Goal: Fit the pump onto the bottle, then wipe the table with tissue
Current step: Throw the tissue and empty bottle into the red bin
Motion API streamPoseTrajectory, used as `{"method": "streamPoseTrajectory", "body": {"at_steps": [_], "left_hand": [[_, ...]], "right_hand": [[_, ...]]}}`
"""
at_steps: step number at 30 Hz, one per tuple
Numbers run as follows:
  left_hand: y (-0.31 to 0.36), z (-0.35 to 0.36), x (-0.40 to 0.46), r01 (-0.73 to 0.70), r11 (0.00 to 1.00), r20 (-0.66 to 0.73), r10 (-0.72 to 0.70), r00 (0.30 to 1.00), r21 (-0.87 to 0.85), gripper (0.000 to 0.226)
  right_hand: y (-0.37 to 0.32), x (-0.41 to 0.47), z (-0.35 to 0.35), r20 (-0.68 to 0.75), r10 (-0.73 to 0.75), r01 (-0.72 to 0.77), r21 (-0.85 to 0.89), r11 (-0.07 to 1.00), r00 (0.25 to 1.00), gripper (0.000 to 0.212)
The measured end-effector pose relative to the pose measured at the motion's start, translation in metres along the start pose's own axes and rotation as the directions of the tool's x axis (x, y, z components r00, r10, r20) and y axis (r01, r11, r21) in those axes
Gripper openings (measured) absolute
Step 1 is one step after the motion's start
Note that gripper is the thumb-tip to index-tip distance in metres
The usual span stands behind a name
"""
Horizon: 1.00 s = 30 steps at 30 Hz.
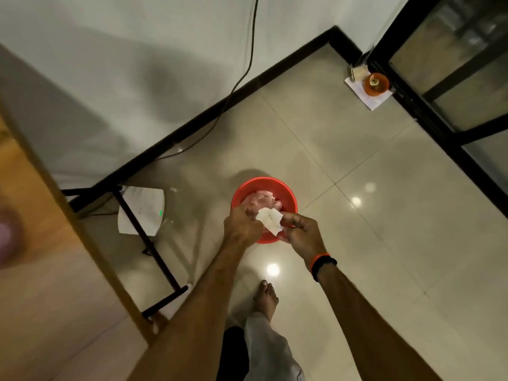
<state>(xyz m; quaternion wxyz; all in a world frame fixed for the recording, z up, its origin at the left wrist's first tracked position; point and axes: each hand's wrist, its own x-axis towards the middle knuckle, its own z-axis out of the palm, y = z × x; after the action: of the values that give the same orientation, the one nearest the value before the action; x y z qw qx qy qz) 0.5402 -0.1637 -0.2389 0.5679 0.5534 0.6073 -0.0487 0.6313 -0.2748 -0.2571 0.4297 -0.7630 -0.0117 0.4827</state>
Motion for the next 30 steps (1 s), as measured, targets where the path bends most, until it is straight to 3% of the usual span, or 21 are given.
{"method": "streamPoseTrajectory", "body": {"at_steps": [3, 6, 15, 17, 22, 26, 30], "left_hand": [[-0.010, 0.014, 0.017, 0.034, 0.999, 0.035, -0.034, 0.999, -0.024, 0.017], [-0.013, 0.020, 0.022, 0.057, 0.997, 0.050, -0.054, 0.997, -0.051, 0.035], [0.022, -0.017, -0.053, -0.017, 1.000, 0.040, 0.016, 0.999, 0.019, 0.042], [0.036, -0.031, -0.079, -0.055, 0.998, 0.015, 0.055, 0.998, -0.012, 0.044], [0.059, -0.073, -0.142, -0.135, 0.973, -0.048, 0.128, 0.991, -0.186, 0.017], [0.059, -0.113, -0.182, -0.188, 0.945, -0.145, 0.153, 0.978, -0.268, 0.024], [0.051, -0.159, -0.215, -0.231, 0.950, -0.223, 0.183, 0.957, -0.209, 0.032]], "right_hand": [[0.017, 0.019, -0.003, 0.068, 0.034, -0.032, -0.020, 0.999, 0.997, 0.053], [0.023, 0.028, -0.007, 0.099, 0.088, -0.084, -0.043, 0.996, 0.991, 0.069], [-0.026, -0.036, -0.021, 0.069, 0.083, -0.079, -0.060, 0.995, 0.994, 0.038], [-0.046, -0.063, -0.022, 0.064, 0.048, -0.044, -0.067, 0.997, 0.997, 0.036], [-0.099, -0.139, -0.015, 0.053, -0.086, 0.089, -0.063, 0.994, 0.995, 0.036], [-0.135, -0.190, 0.004, 0.063, -0.155, 0.158, -0.042, 0.987, 0.986, 0.029], [-0.158, -0.229, 0.038, 0.096, -0.210, 0.217, -0.069, 0.974, 0.973, 0.031]]}}
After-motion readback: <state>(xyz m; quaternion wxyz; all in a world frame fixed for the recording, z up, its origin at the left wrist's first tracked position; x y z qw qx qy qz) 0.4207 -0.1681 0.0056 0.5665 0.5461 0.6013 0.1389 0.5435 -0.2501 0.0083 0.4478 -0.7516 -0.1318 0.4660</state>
